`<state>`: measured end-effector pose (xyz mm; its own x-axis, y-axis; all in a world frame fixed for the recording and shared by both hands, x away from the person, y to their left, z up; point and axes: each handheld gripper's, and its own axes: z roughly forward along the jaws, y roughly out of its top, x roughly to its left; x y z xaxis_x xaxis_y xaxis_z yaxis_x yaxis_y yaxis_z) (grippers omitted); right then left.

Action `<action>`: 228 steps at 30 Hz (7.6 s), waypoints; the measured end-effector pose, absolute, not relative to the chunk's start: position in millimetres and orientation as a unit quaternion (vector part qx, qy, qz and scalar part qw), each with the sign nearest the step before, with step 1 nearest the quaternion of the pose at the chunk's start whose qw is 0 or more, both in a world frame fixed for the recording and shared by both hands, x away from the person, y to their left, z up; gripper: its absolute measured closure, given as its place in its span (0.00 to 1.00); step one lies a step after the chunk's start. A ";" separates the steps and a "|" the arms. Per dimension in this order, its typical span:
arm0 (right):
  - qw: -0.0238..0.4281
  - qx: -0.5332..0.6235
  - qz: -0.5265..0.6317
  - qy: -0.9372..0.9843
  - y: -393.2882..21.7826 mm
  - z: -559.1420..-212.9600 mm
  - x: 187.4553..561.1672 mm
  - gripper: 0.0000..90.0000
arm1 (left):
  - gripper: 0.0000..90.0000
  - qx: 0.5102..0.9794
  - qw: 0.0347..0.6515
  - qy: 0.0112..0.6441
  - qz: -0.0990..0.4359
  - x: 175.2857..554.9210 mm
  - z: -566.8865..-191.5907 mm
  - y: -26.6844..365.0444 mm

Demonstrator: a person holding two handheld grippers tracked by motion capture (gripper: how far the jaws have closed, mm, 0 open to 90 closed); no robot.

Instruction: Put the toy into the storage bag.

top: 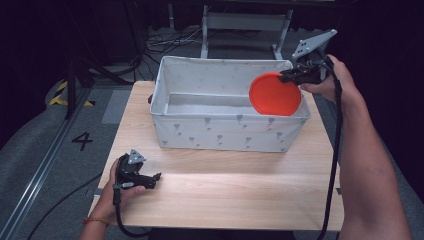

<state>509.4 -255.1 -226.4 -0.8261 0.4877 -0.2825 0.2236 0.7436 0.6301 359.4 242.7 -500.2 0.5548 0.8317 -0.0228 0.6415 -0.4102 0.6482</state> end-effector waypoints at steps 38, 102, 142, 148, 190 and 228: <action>0.065 0.133 0.070 0.987 -226.0 -305.4 541.3 0.90 | 0.01 0.827 0.310 0.444 0.152 359.5 -500.3 242.9; 0.266 0.301 0.330 0.854 -282.7 -277.7 428.8 0.26 | 0.01 0.827 0.310 0.444 0.153 359.3 -500.3 242.8; 0.308 0.340 0.298 0.837 -320.7 -361.3 366.8 0.25 | 0.01 0.827 0.308 0.446 0.150 359.0 -500.0 242.6; 0.302 0.338 0.287 0.844 -324.6 -383.3 364.3 0.24 | 0.01 0.827 0.308 0.446 0.150 359.0 -499.9 242.6; 0.200 0.411 0.325 0.828 -378.1 -498.1 324.5 0.20 | 0.01 0.821 0.306 0.455 0.157 356.3 -500.1 241.8; 0.178 0.436 0.354 0.808 -388.4 -505.5 316.2 0.19 | 0.01 0.823 0.309 0.451 0.154 358.9 -500.4 241.6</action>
<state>316.2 -388.4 -505.5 -0.5559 0.8310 0.0212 0.5785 0.3685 0.7278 358.9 241.6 -500.4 0.5466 0.8370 -0.0251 0.6469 -0.4030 0.6474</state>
